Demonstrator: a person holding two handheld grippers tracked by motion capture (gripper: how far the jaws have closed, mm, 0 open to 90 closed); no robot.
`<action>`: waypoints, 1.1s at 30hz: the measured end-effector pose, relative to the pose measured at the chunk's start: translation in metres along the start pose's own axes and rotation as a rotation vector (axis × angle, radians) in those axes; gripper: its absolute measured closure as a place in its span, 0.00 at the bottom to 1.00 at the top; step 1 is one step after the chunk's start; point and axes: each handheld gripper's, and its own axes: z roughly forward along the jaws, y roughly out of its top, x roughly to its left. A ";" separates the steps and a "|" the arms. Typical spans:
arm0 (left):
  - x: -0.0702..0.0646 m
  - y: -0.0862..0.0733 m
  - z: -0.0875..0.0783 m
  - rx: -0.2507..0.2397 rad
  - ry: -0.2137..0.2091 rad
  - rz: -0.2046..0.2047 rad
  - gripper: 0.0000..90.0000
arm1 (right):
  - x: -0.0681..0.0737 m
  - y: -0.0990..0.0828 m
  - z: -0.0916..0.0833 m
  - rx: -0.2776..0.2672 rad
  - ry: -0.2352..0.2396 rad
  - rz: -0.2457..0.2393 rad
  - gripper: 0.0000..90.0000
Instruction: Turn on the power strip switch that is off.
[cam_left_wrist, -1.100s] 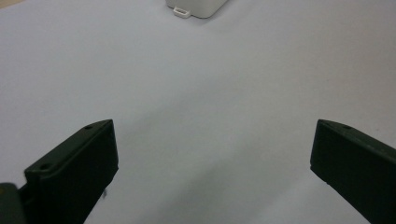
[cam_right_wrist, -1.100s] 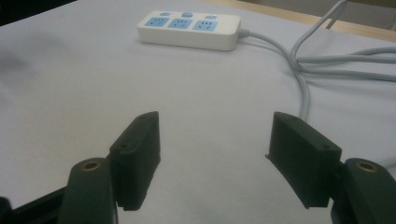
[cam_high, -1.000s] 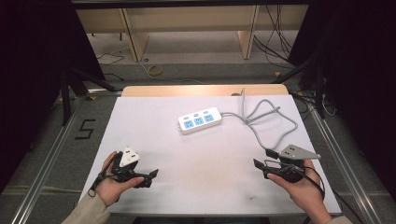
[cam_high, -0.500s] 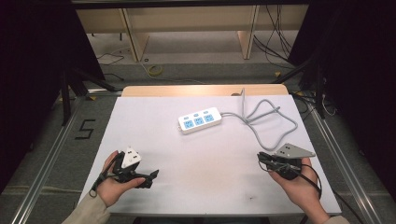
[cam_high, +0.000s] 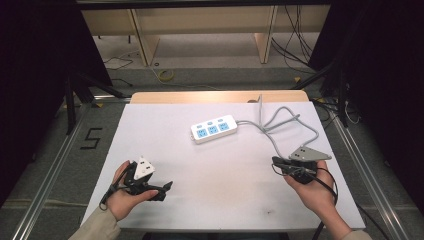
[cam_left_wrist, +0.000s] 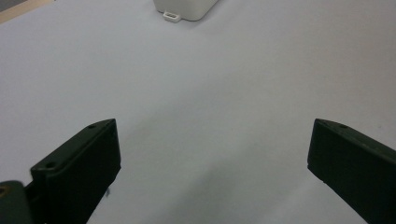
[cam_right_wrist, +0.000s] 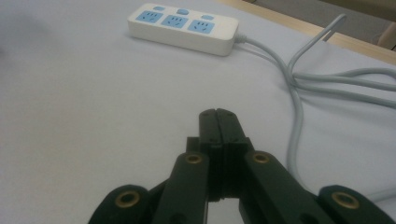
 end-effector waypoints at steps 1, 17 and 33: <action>0.000 0.000 0.000 0.001 0.000 0.003 0.02 | 0.000 0.000 0.000 0.000 0.000 0.000 1.00; 0.000 0.000 0.000 -0.002 0.001 -0.008 0.03 | 0.003 0.013 0.017 0.025 0.023 -0.010 1.00; 0.000 0.000 0.001 0.000 0.001 -0.009 0.03 | 0.006 0.026 0.035 0.030 0.043 -0.031 1.00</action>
